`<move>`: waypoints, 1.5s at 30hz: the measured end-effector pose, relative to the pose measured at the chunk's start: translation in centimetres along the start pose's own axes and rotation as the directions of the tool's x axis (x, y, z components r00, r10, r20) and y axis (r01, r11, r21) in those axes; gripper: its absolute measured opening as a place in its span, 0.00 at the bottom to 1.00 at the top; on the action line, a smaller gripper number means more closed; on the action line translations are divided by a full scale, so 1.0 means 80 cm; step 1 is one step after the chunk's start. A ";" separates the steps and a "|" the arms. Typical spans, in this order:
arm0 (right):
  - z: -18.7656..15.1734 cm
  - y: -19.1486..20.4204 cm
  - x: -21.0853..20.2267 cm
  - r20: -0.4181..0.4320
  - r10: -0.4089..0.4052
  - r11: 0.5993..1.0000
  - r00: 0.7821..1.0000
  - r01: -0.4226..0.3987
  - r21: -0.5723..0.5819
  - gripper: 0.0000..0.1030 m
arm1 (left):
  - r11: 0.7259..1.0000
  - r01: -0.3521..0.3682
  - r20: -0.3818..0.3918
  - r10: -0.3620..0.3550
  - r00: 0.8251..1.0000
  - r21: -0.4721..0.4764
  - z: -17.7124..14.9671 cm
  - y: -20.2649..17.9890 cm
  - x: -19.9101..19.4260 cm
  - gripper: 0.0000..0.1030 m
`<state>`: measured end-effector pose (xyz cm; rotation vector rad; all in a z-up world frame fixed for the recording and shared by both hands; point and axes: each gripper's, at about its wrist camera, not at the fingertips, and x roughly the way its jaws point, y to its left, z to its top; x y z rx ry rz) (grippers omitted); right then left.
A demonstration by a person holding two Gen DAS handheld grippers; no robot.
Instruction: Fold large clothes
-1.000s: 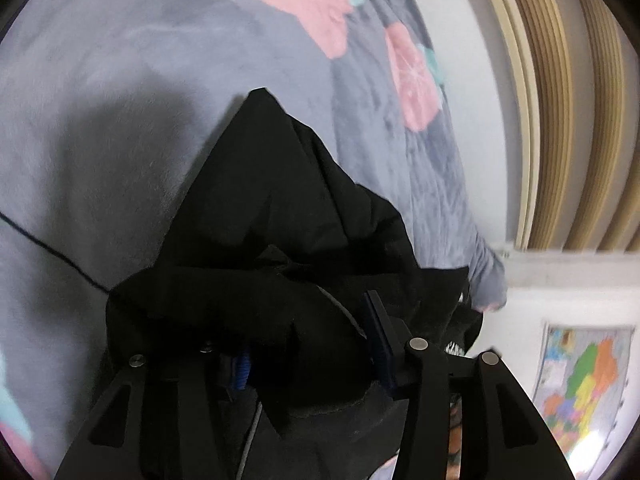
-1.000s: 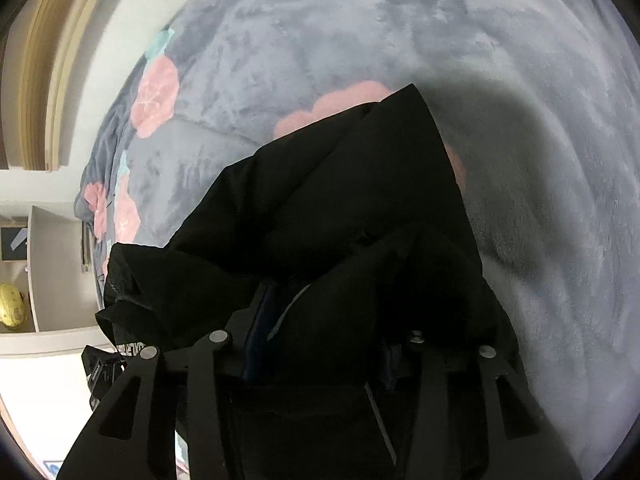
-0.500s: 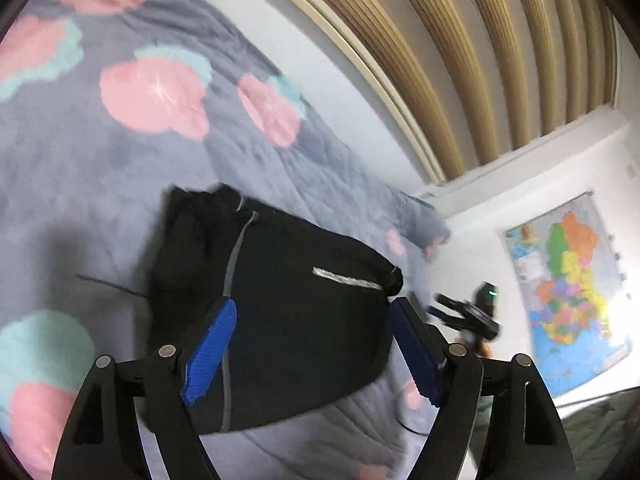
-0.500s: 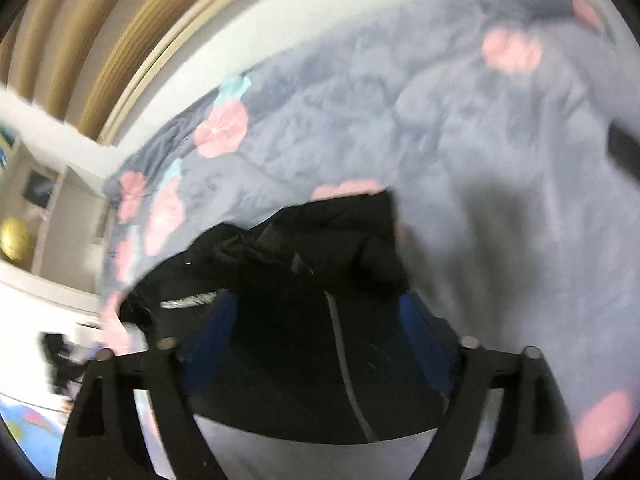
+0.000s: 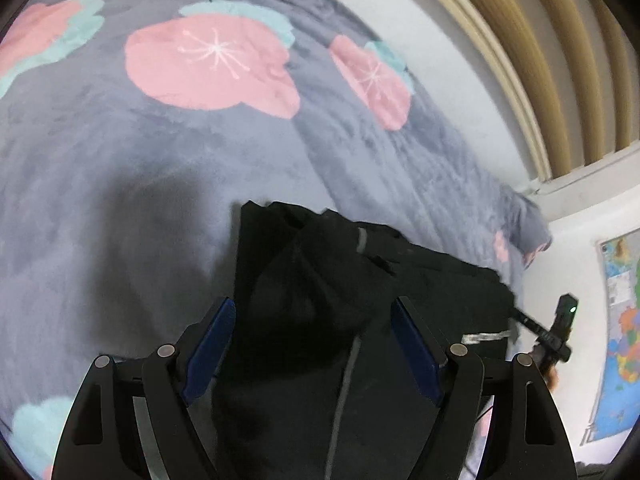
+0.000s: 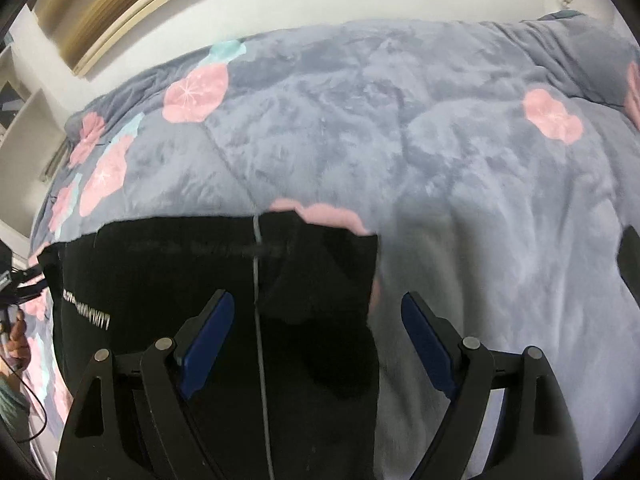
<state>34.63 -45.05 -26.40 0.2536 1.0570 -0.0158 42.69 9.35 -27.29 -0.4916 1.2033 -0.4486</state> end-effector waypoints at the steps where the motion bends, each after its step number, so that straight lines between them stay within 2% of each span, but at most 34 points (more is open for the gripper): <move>1: 0.002 0.001 0.005 -0.006 0.002 1.000 1.000 -0.002 0.001 0.85 | 1.000 -0.005 -0.009 0.006 1.000 0.004 0.003 0.000 0.006 0.78; 5: 0.007 0.003 0.032 -0.055 0.041 0.999 0.998 -0.041 -0.009 0.85 | 1.000 0.001 -0.022 0.000 1.000 0.014 0.009 -0.001 0.024 0.78; 6: 0.007 0.007 0.037 -0.066 0.044 0.999 0.997 -0.046 -0.017 0.84 | 1.000 -0.005 -0.013 0.005 1.000 0.023 0.009 -0.005 0.026 0.72; 7: 0.006 0.012 0.042 -0.070 0.038 0.999 0.997 -0.040 -0.028 0.75 | 0.999 -0.013 -0.005 0.013 1.000 0.046 0.009 -0.011 0.028 0.60; 8: 0.005 0.017 0.045 -0.072 0.036 0.998 0.997 -0.039 -0.039 0.65 | 0.996 -0.034 -0.006 0.034 0.999 0.078 0.007 -0.019 0.029 0.32; 9: 0.004 0.021 0.047 -0.081 0.022 0.999 0.996 -0.026 -0.046 0.48 | 0.991 -0.061 -0.003 0.062 0.998 0.116 0.004 -0.028 0.031 0.19; 11: -0.001 0.030 0.044 -0.057 -0.026 0.997 0.998 0.021 -0.080 0.34 | 0.978 -0.098 0.043 0.092 0.995 0.183 -0.005 -0.045 0.024 0.13; 12: -0.004 0.034 0.037 -0.035 -0.040 0.995 0.999 0.037 -0.095 0.23 | 0.975 -0.103 0.064 0.092 0.994 0.198 -0.009 -0.050 0.015 0.12; 13: -0.007 0.035 0.028 -0.016 -0.056 0.993 0.998 0.054 -0.100 0.15 | 0.976 -0.101 0.078 0.087 0.993 0.195 -0.009 -0.051 0.008 0.12; 15: -0.010 0.036 0.000 0.049 -0.084 0.991 0.995 0.088 -0.103 0.13 | 0.986 -0.039 0.135 0.017 0.991 0.163 -0.007 -0.052 -0.029 0.12; 18: 0.001 0.035 -0.051 0.151 -0.123 0.986 0.981 0.139 -0.096 0.13 | 0.989 0.064 0.201 -0.090 0.975 0.133 0.012 -0.054 -0.071 0.11; 20: 0.021 0.035 -0.077 0.209 -0.126 0.985 0.970 0.147 -0.087 0.10 | 0.986 0.095 0.215 -0.123 0.969 0.137 0.029 -0.063 -0.078 0.11; 22: 0.047 0.044 -0.088 0.248 -0.151 0.979 0.957 0.180 -0.097 0.09 | 0.986 0.065 0.221 -0.098 0.970 0.153 0.049 -0.078 -0.071 0.11; 24: 0.069 0.054 -0.080 0.260 -0.177 0.971 0.949 0.211 -0.110 0.09 | 0.990 0.002 0.226 -0.034 0.974 0.142 0.073 -0.085 -0.049 0.11; 26: 0.084 0.058 -0.059 0.242 -0.193 0.969 0.951 0.224 -0.107 0.09 | 0.995 -0.037 0.202 0.017 0.979 0.096 0.089 -0.075 -0.022 0.11; 29: 0.095 0.058 0.003 0.165 -0.260 0.955 0.951 0.279 -0.103 0.09 | 0.990 -0.138 0.098 0.137 0.986 0.002 0.101 -0.041 0.044 0.12; 32: 0.091 0.049 0.065 0.056 -0.271 0.955 0.961 0.276 -0.105 0.09 | 0.977 -0.210 -0.002 0.210 0.978 -0.039 0.094 -0.013 0.103 0.13; 34: 0.084 0.043 0.099 -0.013 -0.280 0.955 0.960 0.277 -0.105 0.09 | 0.970 -0.242 -0.024 0.241 0.970 -0.038 0.090 -0.004 0.127 0.17; 35: 0.080 0.041 0.115 -0.046 -0.279 0.957 0.959 0.274 -0.096 0.09 | 0.971 -0.234 -0.025 0.233 0.972 -0.050 0.089 0.000 0.131 0.20; 38: 0.060 0.044 0.155 -0.117 -0.293 0.955 0.949 0.284 -0.092 0.10 | 0.983 -0.127 -0.029 0.124 0.992 -0.135 0.092 0.019 0.127 0.26; 40: 0.051 0.055 0.164 -0.107 -0.340 0.936 0.934 0.326 -0.135 0.14 | 0.983 -0.068 -0.035 0.063 0.997 -0.168 0.092 0.028 0.115 0.26; 41: 0.049 0.062 0.161 -0.089 -0.364 0.924 0.927 0.348 -0.158 0.14 | 0.983 -0.053 -0.033 0.048 0.998 -0.175 0.092 0.030 0.103 0.27; 42: 0.048 0.063 0.157 -0.086 -0.368 0.922 0.926 0.351 -0.161 0.15 | 0.983 -0.055 -0.023 0.051 0.998 -0.175 0.092 0.030 0.091 0.34; 44: 0.048 0.059 0.145 -0.081 -0.353 0.930 0.932 0.340 -0.137 0.20 | 0.986 -0.061 0.021 0.065 0.998 -0.155 0.088 0.023 0.054 0.47; 45: 0.047 0.053 0.127 -0.075 -0.322 0.944 0.944 0.315 -0.097 0.22 | 0.989 -0.053 0.043 0.060 0.997 -0.140 0.086 0.020 0.039 0.50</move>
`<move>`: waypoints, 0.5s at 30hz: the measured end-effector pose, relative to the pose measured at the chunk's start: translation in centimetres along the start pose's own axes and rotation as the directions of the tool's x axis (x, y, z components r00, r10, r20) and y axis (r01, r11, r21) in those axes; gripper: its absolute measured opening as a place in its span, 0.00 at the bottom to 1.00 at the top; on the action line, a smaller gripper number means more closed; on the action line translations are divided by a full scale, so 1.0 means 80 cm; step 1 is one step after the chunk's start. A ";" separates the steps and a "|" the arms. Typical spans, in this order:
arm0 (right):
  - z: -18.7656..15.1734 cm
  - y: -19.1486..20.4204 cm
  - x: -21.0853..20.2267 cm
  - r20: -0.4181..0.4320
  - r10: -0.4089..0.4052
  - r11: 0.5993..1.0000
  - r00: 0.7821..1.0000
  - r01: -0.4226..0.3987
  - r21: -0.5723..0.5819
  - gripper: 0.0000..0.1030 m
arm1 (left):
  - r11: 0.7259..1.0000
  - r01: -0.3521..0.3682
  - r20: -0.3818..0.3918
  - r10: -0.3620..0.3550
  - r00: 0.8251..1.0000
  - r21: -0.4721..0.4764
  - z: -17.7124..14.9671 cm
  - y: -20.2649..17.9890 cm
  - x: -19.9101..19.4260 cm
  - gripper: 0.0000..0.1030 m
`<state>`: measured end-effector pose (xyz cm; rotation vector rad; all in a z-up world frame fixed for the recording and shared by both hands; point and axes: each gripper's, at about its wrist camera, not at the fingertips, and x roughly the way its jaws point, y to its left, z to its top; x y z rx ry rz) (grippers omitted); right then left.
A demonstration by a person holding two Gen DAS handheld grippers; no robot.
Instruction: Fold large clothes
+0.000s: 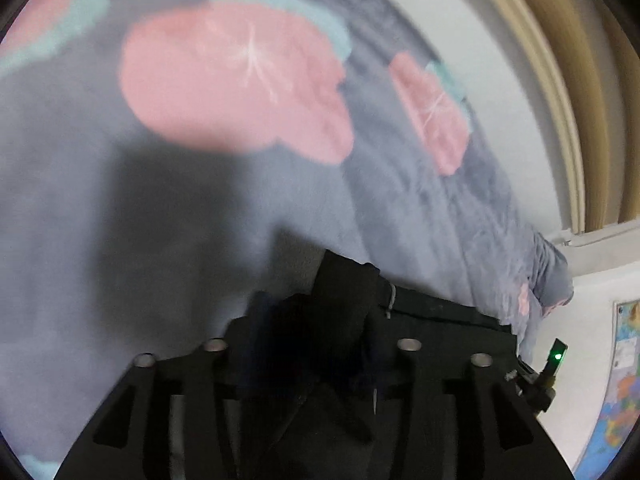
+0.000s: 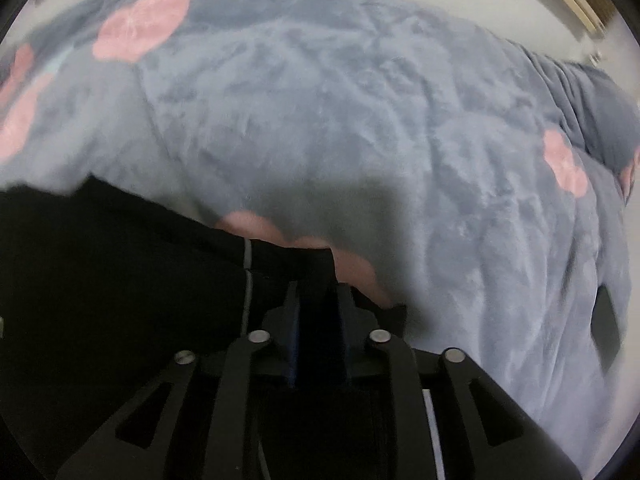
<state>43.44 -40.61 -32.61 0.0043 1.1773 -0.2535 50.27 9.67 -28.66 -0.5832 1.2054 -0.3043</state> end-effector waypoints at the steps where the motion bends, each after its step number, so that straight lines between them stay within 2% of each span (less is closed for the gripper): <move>1: -0.005 -0.009 -0.015 0.017 0.029 0.999 0.999 -0.030 0.030 0.25 | 0.999 0.029 0.023 -0.030 0.999 0.018 -0.004 -0.004 -0.020 0.50; 3: -0.019 -0.025 -0.057 0.081 0.049 0.996 0.995 -0.055 0.072 0.32 | 0.996 0.070 0.064 -0.073 0.995 0.055 -0.018 -0.012 -0.061 0.53; 4: -0.025 -0.030 -0.079 0.112 0.053 0.995 0.992 -0.062 0.083 0.42 | 0.995 0.071 0.082 -0.078 0.994 0.076 -0.028 -0.018 -0.076 0.54; 5: -0.037 -0.033 -0.104 0.144 0.070 0.992 0.987 -0.084 0.093 0.47 | 0.993 0.067 0.097 -0.076 0.992 0.099 -0.038 -0.026 -0.091 0.54; 8: -0.068 -0.023 -0.161 0.199 0.171 0.979 0.965 -0.190 0.077 0.48 | 0.975 0.058 0.129 -0.087 0.988 0.214 -0.086 -0.070 -0.121 0.56; 10: -0.092 0.001 -0.186 0.194 0.216 0.973 0.957 -0.228 0.041 0.48 | 0.958 0.026 0.134 -0.067 0.989 0.284 -0.122 -0.103 -0.122 0.62; 12: -0.104 0.028 -0.194 0.179 0.257 0.965 0.950 -0.262 0.007 0.48 | 0.940 0.029 0.101 -0.067 0.993 0.340 -0.167 -0.138 -0.102 0.63; 14: -0.120 0.061 -0.191 0.157 0.258 0.966 0.954 -0.257 -0.021 0.48 | 0.929 0.049 0.047 -0.071 0.996 0.367 -0.203 -0.161 -0.072 0.63; 15: -0.124 0.075 -0.184 0.142 0.241 0.971 0.960 -0.238 -0.033 0.48 | 0.918 0.027 0.025 -0.040 0.999 0.395 -0.221 -0.172 -0.051 0.63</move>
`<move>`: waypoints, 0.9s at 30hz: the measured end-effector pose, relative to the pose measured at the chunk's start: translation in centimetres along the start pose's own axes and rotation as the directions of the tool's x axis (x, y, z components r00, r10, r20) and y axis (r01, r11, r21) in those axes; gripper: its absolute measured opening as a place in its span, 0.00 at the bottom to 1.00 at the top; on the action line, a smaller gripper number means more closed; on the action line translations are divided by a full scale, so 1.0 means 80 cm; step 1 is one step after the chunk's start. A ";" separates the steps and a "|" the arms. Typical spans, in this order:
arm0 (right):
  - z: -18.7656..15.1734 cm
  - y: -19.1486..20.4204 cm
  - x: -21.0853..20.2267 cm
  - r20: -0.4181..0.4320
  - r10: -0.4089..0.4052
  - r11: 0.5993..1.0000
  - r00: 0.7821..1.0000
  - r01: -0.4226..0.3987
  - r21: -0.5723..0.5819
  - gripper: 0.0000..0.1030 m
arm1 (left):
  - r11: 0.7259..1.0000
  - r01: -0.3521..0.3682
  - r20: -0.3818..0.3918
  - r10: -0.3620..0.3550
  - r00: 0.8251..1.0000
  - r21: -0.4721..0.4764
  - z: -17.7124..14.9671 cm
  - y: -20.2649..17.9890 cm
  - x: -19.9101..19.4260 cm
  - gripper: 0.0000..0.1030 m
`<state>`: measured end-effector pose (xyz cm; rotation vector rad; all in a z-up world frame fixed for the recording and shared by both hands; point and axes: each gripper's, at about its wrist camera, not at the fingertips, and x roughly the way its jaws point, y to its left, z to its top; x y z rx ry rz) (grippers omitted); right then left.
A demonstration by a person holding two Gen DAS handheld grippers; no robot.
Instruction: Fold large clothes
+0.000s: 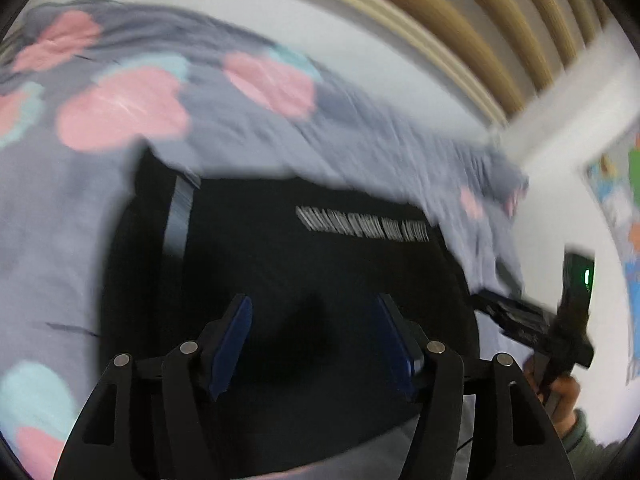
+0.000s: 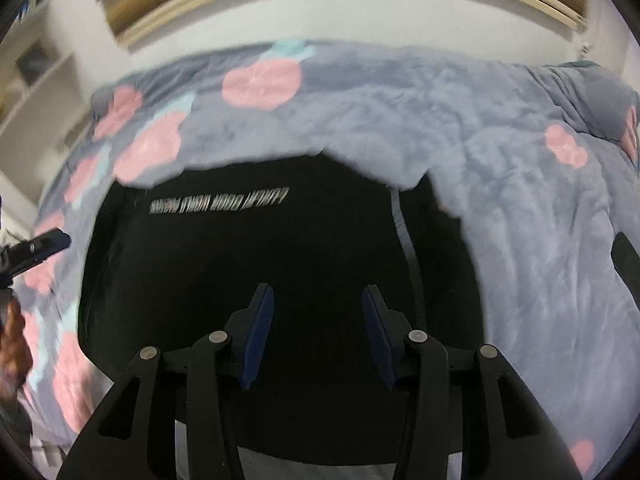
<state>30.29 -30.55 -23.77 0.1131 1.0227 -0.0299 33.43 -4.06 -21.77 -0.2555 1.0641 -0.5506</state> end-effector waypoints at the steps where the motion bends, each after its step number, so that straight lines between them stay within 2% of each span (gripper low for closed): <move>1: -0.006 0.013 0.011 -0.024 -0.012 1.000 1.000 0.012 -0.006 0.48 | 1.000 -0.020 -0.023 0.021 1.000 0.023 -0.008 -0.009 0.016 0.63; 3: -0.017 0.024 0.039 -0.076 -0.006 1.000 0.997 0.007 0.008 0.48 | 0.992 -0.098 -0.090 0.105 0.990 0.078 -0.024 -0.025 0.062 0.63; 4: -0.020 0.026 0.052 -0.091 -0.028 1.000 0.995 0.028 0.001 0.47 | 0.985 -0.141 -0.092 0.150 0.984 0.096 -0.030 -0.026 0.079 0.63; 6: -0.029 0.034 0.084 -0.124 -0.079 0.997 0.989 0.076 -0.033 0.48 | 0.978 -0.182 -0.108 0.193 0.975 0.103 -0.034 -0.019 0.110 0.64; 9: -0.030 0.020 0.114 -0.161 -0.040 0.999 0.986 0.045 0.024 0.48 | 0.980 -0.187 -0.122 0.194 0.973 0.073 -0.021 -0.009 0.126 0.64; 11: -0.027 0.015 0.117 -0.166 -0.029 0.999 0.986 0.036 0.040 0.47 | 0.975 -0.200 -0.130 0.211 0.969 0.093 -0.012 -0.014 0.124 0.64; 13: -0.018 0.016 0.106 -0.179 -0.027 0.999 0.983 0.034 0.033 0.47 | 0.980 -0.178 -0.126 0.188 0.974 0.088 -0.002 -0.020 0.108 0.64; 15: -0.005 0.015 0.081 -0.141 -0.002 0.999 0.990 0.008 0.041 0.47 | 0.992 -0.105 -0.057 0.109 0.992 0.062 0.019 -0.025 0.073 0.64; 16: 0.005 0.014 0.066 -0.093 0.015 0.999 0.996 -0.011 0.046 0.47 | 0.995 -0.093 -0.018 0.094 0.995 0.047 0.031 -0.024 0.061 0.64; 18: 0.032 0.010 0.043 0.015 0.007 0.999 1.000 -0.008 0.054 0.48 | 0.995 -0.094 0.017 0.093 0.995 0.020 0.054 -0.020 0.054 0.64; 20: 0.061 0.006 0.047 0.055 -0.007 0.998 0.998 0.003 0.070 0.49 | 0.992 -0.123 0.019 0.123 0.992 -0.003 0.078 -0.009 0.069 0.64; 23: 0.092 -0.002 0.100 -0.010 -0.048 0.995 0.999 0.048 0.087 0.49 | 0.977 -0.202 -0.085 0.196 0.977 -0.067 0.089 0.025 0.118 0.65; 25: 0.092 -0.006 0.140 -0.089 -0.023 0.993 0.996 0.033 0.109 0.49 | 0.970 -0.227 -0.157 0.211 0.965 -0.092 0.092 0.046 0.150 0.69; 27: 0.090 -0.021 0.172 -0.150 0.020 0.986 0.988 0.005 0.164 0.51 | 0.963 -0.266 -0.176 0.253 0.951 -0.052 0.092 0.048 0.166 0.76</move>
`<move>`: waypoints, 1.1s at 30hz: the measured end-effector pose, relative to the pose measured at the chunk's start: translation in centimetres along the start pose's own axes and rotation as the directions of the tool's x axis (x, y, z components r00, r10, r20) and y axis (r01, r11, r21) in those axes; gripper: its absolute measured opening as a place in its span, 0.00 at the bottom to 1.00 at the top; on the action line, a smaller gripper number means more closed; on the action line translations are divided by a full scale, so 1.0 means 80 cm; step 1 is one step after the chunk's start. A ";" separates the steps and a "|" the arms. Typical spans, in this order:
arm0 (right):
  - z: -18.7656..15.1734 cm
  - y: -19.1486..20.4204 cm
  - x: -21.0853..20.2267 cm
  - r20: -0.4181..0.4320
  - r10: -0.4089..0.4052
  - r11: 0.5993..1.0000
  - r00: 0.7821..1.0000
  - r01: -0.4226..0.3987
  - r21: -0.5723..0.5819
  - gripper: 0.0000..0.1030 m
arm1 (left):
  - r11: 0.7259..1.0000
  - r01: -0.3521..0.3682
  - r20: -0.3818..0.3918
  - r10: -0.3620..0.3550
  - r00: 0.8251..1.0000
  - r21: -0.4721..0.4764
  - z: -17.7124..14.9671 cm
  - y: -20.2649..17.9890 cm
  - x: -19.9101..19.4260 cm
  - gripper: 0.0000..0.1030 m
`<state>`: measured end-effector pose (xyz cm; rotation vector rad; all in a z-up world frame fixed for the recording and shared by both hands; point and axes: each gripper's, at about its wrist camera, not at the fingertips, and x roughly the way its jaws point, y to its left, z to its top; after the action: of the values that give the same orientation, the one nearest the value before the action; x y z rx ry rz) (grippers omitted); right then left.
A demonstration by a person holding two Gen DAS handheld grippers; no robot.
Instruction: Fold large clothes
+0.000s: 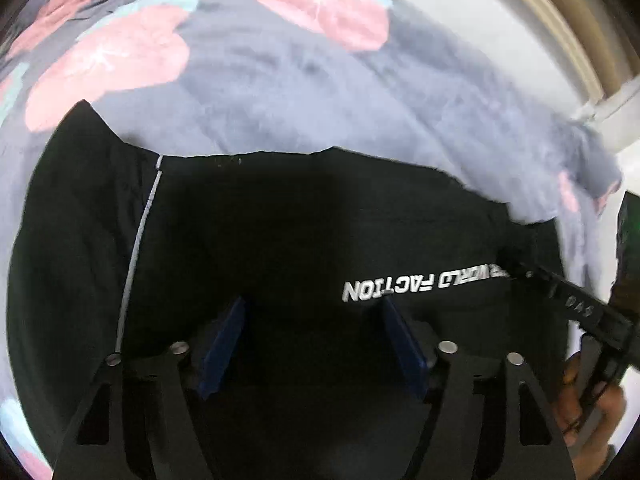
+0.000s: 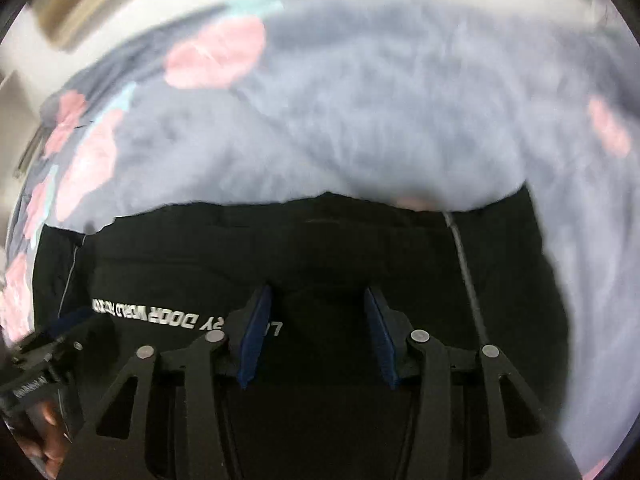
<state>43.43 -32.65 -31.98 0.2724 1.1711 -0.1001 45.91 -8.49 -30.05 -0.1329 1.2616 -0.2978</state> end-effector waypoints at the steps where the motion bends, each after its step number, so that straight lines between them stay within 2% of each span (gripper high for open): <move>1: -0.001 -0.009 0.009 -0.010 0.011 1.000 1.000 -0.011 0.016 0.53 | 1.000 -0.019 0.004 0.019 1.000 0.015 -0.002 -0.001 0.001 0.77; 4: -0.003 -0.022 0.024 -0.017 0.052 0.997 0.998 -0.051 0.056 0.55 | 0.998 -0.056 0.022 0.055 0.998 0.043 -0.002 -0.006 0.001 0.81; 9: -0.015 -0.035 0.010 0.039 0.125 0.991 0.991 -0.126 0.031 0.55 | 0.999 0.041 0.046 -0.042 0.998 0.031 -0.013 0.003 -0.016 0.81; 11: -0.027 -0.049 -0.015 0.067 0.149 0.988 0.987 -0.151 0.027 0.56 | 0.996 0.077 0.065 -0.079 0.995 0.035 -0.026 0.012 -0.042 0.81; 15: -0.063 -0.092 -0.084 0.136 0.163 0.982 0.977 -0.173 0.072 0.67 | 0.991 0.132 0.091 -0.133 0.987 0.017 -0.060 0.034 -0.090 0.81; 19: -0.104 -0.123 -0.128 0.154 0.125 0.986 0.980 -0.139 0.090 0.73 | 0.990 0.137 0.122 -0.131 0.984 -0.037 -0.104 0.069 -0.133 0.81; 22: -0.142 -0.139 -0.137 0.113 0.048 0.996 0.992 -0.057 0.075 0.81 | 0.994 0.077 0.119 -0.067 0.991 -0.075 -0.131 0.097 -0.152 0.81; 24: -0.161 -0.146 -0.131 0.071 0.003 0.997 0.998 -0.008 0.070 0.81 | 0.993 0.046 0.111 -0.033 0.993 -0.112 -0.144 0.117 -0.156 0.81; 28: -0.187 -0.162 -0.123 0.033 -0.006 0.995 0.999 0.003 0.103 0.81 | 0.983 0.025 0.100 -0.007 0.995 -0.180 -0.156 0.146 -0.154 0.81; 30: -0.193 -0.166 -0.123 0.042 -0.009 0.993 0.999 0.004 0.115 0.81 | 0.980 0.018 0.095 0.001 0.995 -0.199 -0.158 0.154 -0.151 0.81; 33: -0.188 -0.170 -0.122 0.058 -0.005 0.992 0.998 -0.002 0.128 0.81 | 0.977 0.054 0.094 -0.035 0.995 -0.208 -0.157 0.163 -0.145 0.81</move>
<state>23.23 -42.39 -30.62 0.3796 1.1084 -0.1840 32.76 8.15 -26.65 -0.3535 1.1999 -0.1938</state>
